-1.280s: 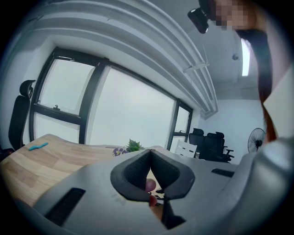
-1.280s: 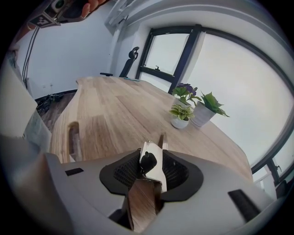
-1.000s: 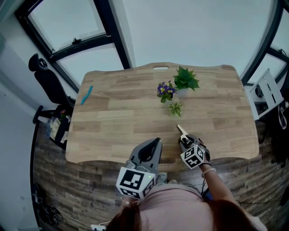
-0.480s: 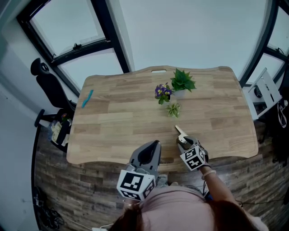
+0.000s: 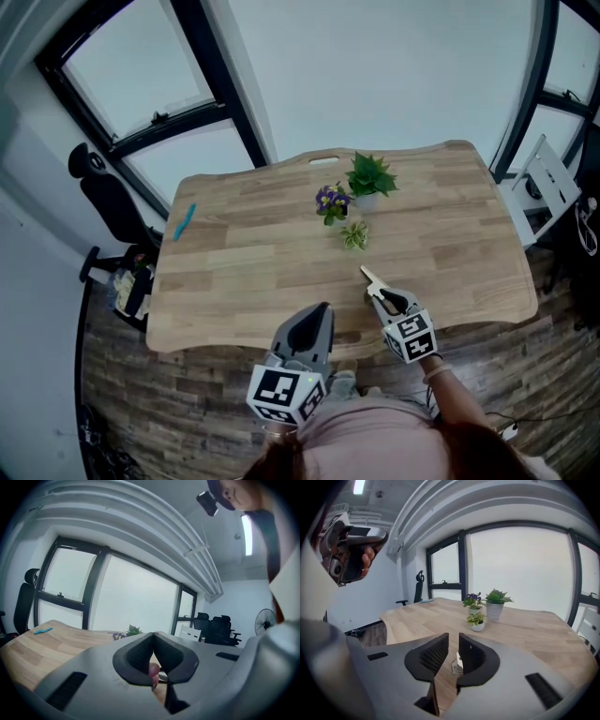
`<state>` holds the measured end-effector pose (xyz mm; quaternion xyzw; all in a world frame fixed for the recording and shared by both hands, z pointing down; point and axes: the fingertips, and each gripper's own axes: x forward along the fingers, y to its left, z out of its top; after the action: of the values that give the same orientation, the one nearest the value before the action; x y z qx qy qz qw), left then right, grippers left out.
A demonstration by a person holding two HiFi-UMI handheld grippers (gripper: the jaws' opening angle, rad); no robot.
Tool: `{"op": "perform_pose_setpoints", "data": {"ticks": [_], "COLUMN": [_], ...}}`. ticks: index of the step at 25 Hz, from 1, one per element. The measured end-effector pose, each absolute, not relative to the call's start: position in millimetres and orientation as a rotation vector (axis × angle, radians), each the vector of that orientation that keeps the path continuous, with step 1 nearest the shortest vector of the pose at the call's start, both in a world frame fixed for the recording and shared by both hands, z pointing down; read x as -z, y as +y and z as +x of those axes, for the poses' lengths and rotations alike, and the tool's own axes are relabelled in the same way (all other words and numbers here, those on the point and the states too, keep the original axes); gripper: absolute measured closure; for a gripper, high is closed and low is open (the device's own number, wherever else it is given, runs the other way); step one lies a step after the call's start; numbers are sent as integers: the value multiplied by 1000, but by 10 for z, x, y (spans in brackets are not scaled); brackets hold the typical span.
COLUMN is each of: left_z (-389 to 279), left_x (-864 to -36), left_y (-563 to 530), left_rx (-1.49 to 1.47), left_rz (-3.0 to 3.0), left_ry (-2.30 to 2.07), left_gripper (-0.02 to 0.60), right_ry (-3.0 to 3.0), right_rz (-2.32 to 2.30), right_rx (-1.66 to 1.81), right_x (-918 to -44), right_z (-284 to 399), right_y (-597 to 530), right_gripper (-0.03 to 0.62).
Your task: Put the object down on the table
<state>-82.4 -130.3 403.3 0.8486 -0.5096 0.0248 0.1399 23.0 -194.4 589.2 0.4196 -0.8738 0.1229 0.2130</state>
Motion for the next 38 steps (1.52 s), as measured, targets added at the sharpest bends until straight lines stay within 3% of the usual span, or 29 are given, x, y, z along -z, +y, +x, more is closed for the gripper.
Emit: {"op": "perform_pose_setpoints", "data": {"ticks": [22, 38], "left_z": [-329, 13], "left_x": [-3951, -3840], "left_y": [-947, -683], "left_rx": [-142, -203], "left_rz": [2526, 2567], "left_ry": [-1367, -1400], "left_gripper": [580, 580], "right_ry": [-2637, -2813], "right_rz": [1381, 1447], "right_rx": [-354, -372], "right_x": [-4682, -4098], "right_z": [689, 1034], "right_y": [-1401, -947], "right_gripper": [594, 594]}}
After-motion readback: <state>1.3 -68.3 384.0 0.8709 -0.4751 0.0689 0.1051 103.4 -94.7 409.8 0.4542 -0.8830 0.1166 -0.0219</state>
